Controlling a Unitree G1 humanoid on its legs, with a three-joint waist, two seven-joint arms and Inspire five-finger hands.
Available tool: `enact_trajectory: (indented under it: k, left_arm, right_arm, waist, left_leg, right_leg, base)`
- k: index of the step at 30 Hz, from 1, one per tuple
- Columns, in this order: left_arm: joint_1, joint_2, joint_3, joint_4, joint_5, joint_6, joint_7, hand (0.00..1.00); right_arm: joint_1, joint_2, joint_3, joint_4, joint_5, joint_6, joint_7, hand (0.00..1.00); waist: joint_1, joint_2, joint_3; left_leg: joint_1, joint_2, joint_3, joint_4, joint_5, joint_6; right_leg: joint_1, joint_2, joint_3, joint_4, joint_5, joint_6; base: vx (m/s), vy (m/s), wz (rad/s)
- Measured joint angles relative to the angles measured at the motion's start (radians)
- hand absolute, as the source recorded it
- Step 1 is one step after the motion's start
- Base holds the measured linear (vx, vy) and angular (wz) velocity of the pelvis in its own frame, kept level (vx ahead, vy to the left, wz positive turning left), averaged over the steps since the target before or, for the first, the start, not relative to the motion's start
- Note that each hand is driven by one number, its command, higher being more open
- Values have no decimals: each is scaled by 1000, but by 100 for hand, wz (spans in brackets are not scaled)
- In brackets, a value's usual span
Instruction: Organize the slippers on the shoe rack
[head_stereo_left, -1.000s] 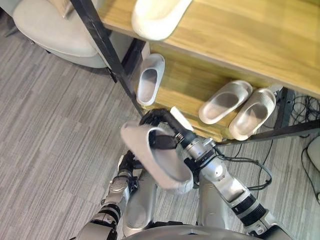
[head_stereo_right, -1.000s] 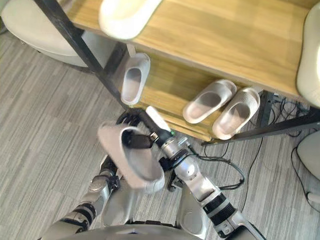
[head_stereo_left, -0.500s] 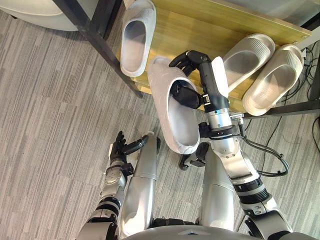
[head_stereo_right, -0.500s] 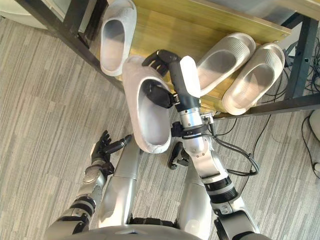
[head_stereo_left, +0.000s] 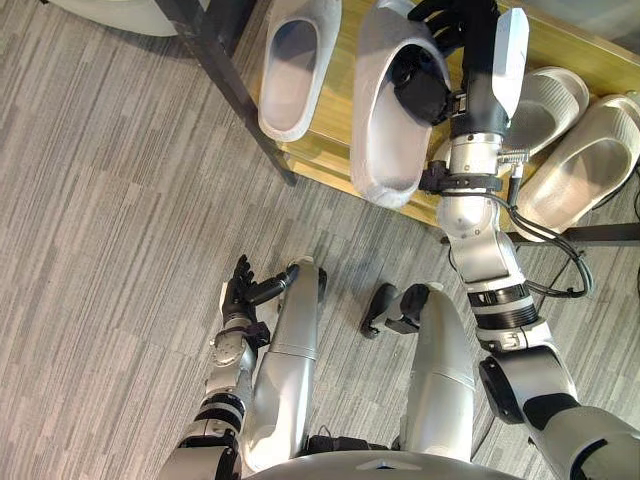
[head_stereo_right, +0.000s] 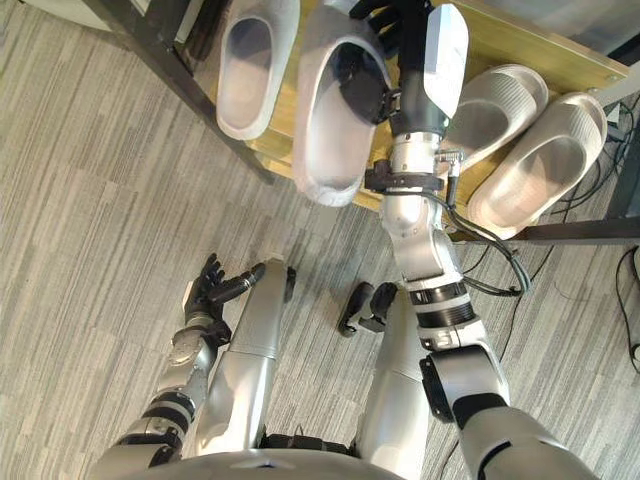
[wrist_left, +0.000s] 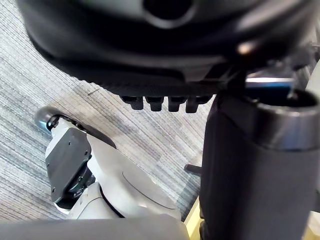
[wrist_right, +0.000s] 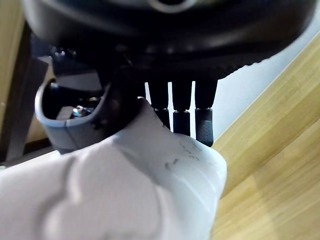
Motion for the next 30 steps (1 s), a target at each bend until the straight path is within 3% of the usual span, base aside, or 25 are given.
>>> enact_trajectory:
  k: [9,10,18,25,30]
  left_arm:
    - [3,-5,-18,-18,-2,-8,14,100]
    - [3,-5,-20,-22,-2,-10,14,100]
    - [1,0,-69,-27,-16,-18,19,100]
    - [0,0,-82,-17,-17,-17,39,100]
    - [0,-1,-82,-10,-17,-17,52,100]
  right_arm:
    - [-169,-8,-29,224,-1,47,-35,0]
    - [-184,-12,-29,251,-1,55,-35,100]
    - [-236,-25,-25,398,1,79,-54,100]
    - [-246,-19,-17,402,4,82,-80,100]
    - [-241,39,-17,394,21,82,-95,100]
  waist:
    - [18,2,-11]
    - [20,2,-11]
    - [39,5,-28]
    - [43,5,-45]
    - [40,5,-54]
  left_leg:
    - [-42,0,-1,23,0,0]
    - [-47,0,-1,27,0,0]
    - [-78,-16,-10,41,1,-1]
    - [-80,-16,-10,42,1,-1]
    - [-78,-15,-9,41,1,-1]
  right_leg:
    - [-26,-14,-15,26,-14,-8]
    - [-30,-15,-16,31,-16,-11]
    - [-50,-33,-28,49,-29,-14]
    - [-50,-34,-29,51,-30,-14]
    - [-50,-33,-28,51,-30,-14]
  base:
    - [30,-24,6]
    - [28,-18,4]
    - [35,-23,8]
    - [5,-2,0]
    - [7,-6,0]
